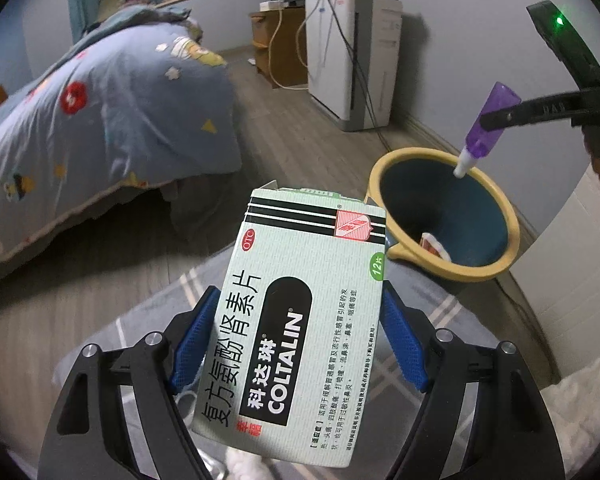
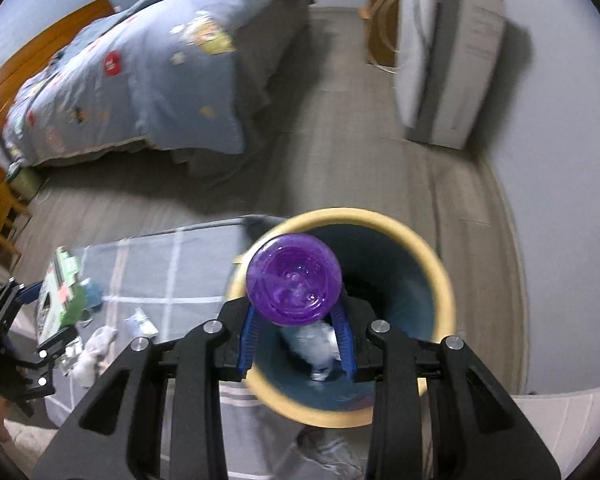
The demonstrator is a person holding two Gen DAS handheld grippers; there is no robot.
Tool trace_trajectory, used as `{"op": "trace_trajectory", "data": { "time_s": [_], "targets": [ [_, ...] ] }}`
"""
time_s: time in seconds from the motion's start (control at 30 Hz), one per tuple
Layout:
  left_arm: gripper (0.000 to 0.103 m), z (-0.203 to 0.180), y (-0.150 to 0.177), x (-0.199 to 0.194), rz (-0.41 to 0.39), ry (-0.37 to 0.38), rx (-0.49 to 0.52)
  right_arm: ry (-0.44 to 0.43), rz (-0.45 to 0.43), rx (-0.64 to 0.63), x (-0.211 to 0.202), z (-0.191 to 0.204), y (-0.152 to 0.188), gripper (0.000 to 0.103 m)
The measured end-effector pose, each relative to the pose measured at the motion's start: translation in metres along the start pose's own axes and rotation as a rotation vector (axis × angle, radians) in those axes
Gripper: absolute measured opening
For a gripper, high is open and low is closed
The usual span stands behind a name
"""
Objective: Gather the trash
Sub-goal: 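Carry the spray bottle and COLTALIN box over the bin with both tools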
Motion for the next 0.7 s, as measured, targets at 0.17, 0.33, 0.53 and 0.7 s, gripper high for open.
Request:
{"op": "trace_trajectory", "data": {
  "time_s": [0.17,0.33,0.53,0.7],
  "targets": [
    [0.078,-0.026,-0.013,0.016,0.009,0.025,0.013,0.069,0.018,0.022,0.005,-0.036,0.004,0.032],
    [0.078,-0.062,-0.026,0.038,0.028,0.078,0.038,0.076,0.087,0.053,0.023,-0.053,0.02,0.032],
    [0.078,-0.107,-0.043,0.07,0.046,0.13,0.068,0.087,0.139,0.071,0.039,-0.065,0.031,0.032],
    [0.079,-0.135,-0.047,0.1,0.058,0.142,0.099,0.085,0.153,0.109,0.045,-0.077,0.037,0.032]
  ]
}}
Point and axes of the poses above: each gripper's, at about its wrist camera, not at the fingertips, and x roughly the way its jaws point, z to its left, y to its underside, the point moved 3 cm from there along x, roughly the way its jaws point, and after that the axes turned 8 degrees about -z, right-handed, at the moved point
